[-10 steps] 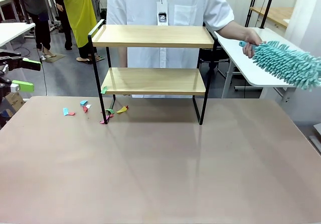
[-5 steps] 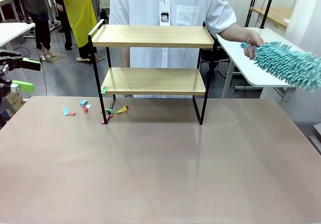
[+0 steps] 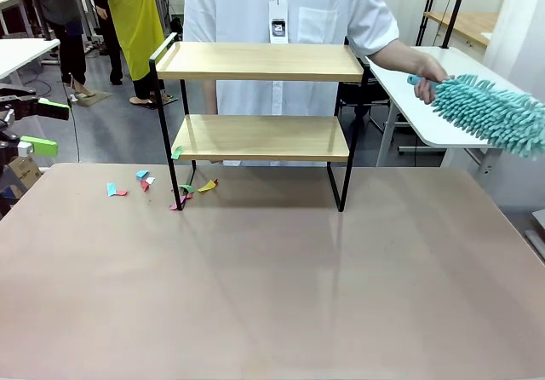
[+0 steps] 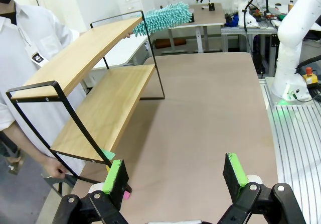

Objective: Clean the shelf.
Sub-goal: Hand the Duster back to the human.

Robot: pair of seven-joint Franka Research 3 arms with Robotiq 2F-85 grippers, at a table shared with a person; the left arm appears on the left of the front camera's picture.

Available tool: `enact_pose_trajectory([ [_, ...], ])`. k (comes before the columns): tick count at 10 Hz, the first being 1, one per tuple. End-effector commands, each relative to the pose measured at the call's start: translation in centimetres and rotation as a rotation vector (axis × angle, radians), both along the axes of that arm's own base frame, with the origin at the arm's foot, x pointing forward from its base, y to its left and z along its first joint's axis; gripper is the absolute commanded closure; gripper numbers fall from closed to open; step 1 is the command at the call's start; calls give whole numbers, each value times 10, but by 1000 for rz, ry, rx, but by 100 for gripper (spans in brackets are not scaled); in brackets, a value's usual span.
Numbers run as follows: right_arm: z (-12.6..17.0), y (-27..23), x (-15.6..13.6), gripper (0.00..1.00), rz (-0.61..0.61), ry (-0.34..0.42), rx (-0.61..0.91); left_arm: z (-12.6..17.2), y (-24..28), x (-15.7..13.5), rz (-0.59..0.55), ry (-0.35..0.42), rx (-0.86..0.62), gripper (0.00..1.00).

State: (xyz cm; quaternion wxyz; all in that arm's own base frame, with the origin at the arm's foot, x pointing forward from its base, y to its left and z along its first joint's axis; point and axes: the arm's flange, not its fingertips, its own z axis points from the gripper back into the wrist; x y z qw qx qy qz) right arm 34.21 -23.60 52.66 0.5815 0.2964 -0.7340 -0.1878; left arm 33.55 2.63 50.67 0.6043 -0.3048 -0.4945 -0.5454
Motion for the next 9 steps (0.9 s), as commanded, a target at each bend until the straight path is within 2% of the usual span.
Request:
enact_pose_trajectory([
  [1,1,-1,-1,0,-2,-8,5,2,-1,1,0,-16,-28,0],
  [9,1,-1,-1,0,-2,-8,5,2,-1,1,0,-16,-28,0],
])
